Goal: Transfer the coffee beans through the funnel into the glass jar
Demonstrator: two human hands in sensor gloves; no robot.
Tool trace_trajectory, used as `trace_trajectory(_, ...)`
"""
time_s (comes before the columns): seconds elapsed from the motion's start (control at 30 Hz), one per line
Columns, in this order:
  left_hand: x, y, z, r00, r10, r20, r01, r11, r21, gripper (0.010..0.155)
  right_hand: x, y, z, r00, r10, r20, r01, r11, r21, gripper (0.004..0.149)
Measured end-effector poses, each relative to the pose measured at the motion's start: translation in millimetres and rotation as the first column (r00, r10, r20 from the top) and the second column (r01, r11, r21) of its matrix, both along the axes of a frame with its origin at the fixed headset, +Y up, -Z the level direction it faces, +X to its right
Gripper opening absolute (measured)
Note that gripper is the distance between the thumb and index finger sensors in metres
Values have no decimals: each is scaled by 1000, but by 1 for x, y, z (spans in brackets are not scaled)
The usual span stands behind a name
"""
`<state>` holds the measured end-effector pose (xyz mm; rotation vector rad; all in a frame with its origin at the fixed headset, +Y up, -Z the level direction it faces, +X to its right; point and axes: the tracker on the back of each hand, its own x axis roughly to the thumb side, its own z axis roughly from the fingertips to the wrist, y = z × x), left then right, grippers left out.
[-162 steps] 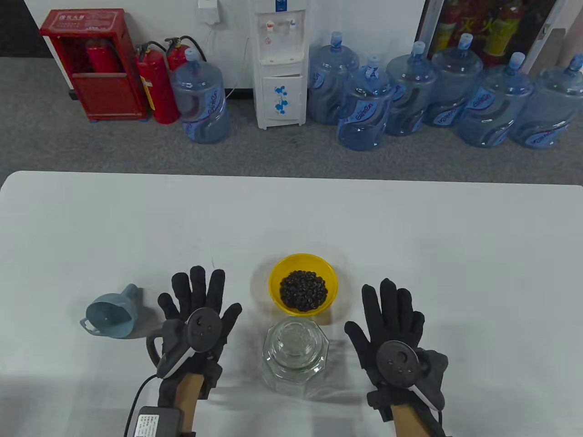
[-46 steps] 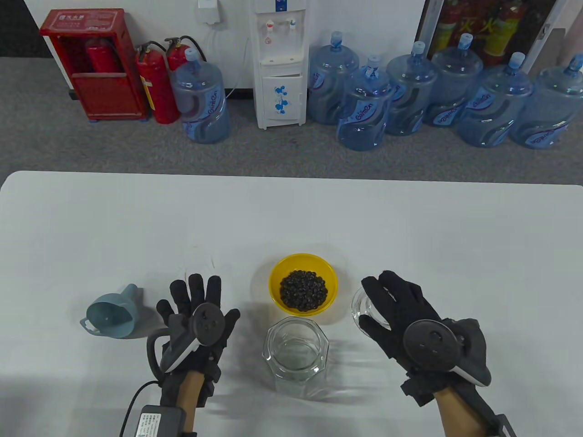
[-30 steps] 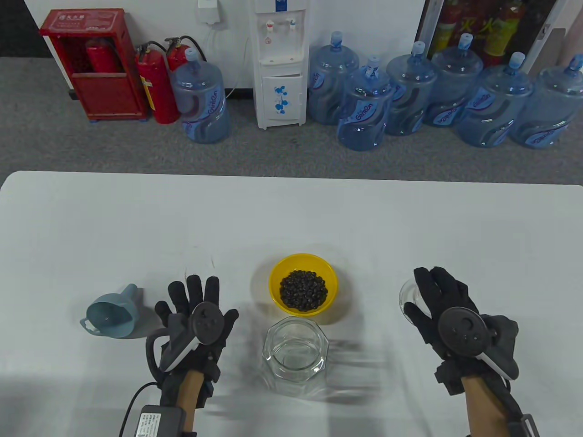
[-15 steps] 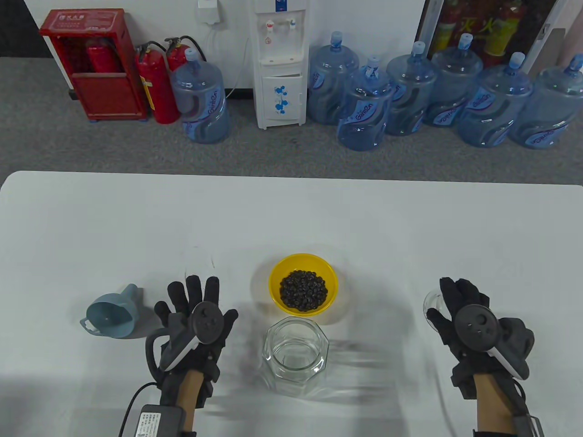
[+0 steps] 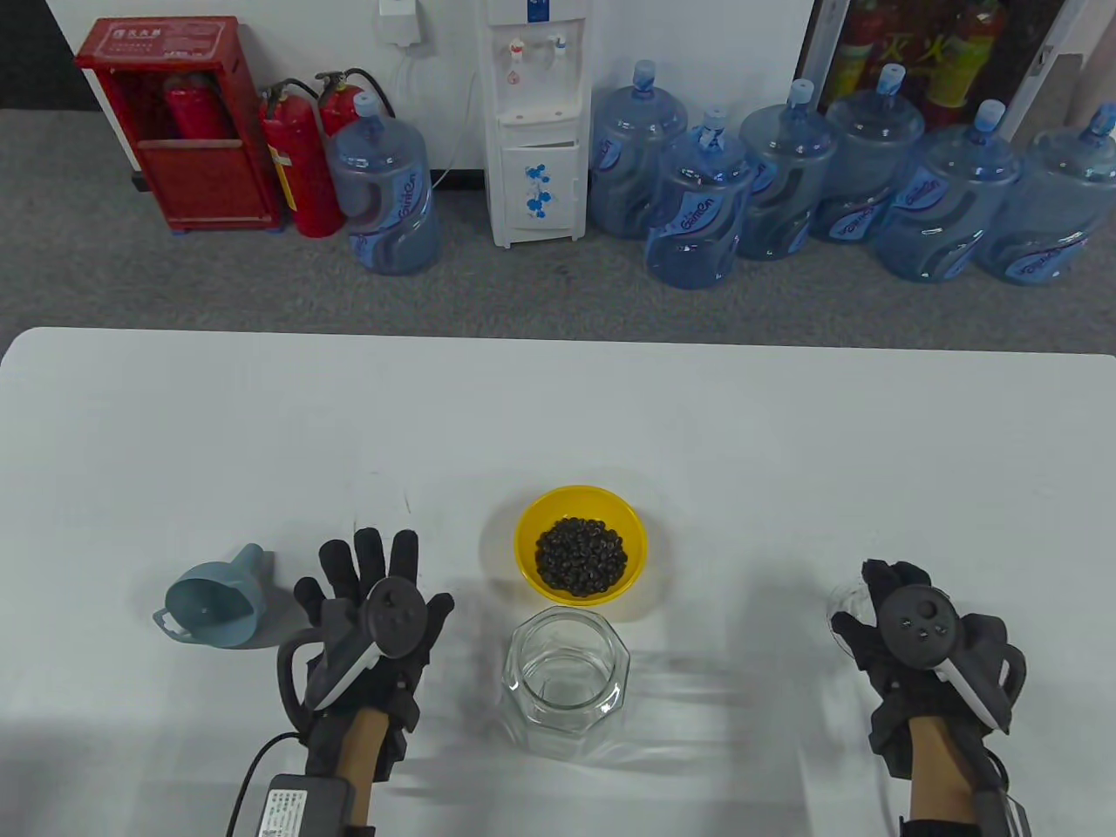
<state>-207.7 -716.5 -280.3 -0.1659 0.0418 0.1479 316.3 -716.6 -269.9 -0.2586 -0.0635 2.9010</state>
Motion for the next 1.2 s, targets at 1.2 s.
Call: trace_trajectory(1.2, -1, 0, -1, 1000, 1, -2, -1, 1000, -13, 76, 14, -20, -2, 999, 4, 53, 2, 993, -114, 78)
